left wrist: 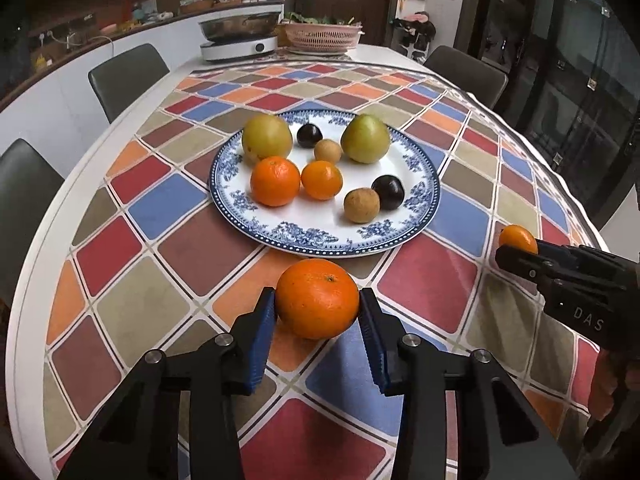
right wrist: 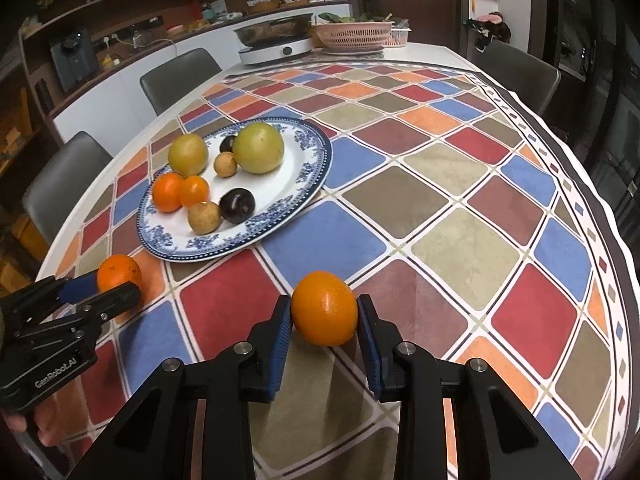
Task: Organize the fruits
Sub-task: 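Carry the large orange with the left tool while the right tool carries the small orange to the plate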
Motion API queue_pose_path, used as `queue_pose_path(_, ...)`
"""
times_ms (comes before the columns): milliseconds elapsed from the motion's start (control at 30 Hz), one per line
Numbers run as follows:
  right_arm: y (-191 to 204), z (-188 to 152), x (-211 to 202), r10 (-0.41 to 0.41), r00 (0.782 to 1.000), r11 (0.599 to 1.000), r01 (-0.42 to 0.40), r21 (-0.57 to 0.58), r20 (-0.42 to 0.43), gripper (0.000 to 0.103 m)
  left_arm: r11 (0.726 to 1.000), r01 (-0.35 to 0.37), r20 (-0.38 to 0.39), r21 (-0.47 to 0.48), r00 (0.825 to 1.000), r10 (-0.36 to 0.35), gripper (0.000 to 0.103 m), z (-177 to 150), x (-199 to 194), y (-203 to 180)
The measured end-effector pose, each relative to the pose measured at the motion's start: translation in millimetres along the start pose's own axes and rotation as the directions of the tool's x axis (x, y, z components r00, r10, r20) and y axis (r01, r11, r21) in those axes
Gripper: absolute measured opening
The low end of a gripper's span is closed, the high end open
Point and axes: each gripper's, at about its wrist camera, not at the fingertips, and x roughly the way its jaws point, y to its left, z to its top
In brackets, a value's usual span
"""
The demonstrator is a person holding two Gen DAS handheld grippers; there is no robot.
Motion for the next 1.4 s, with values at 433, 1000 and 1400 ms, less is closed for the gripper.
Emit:
queue_pose_path(433,19.7,4.3,-44.2,0.042,0.996,0.998,-0.039,-0.039,0.078,0.033,1.0,0.028,0.099,-0.003,0.995,-0.028,0.041,3.0,-46.5,-0.3)
queue_pose_path(1000,36.1,22.1,-87.9,0.091,0.98,0.994,-0.078,-0.081,0.175,0.033,0.998,0.047,0.236,0.036,0.97,-0.054,0.041,28.7,-98.1,-5.4)
queue_pose_path(1400,45.5,51.0,-101.9,0.095,0.966,0.989,-0.063,-0.136,0.24,0.033,0.997,0.045,0.277,0.064,0.959,-0.061,0.04,59.1,-102.7,-6.9)
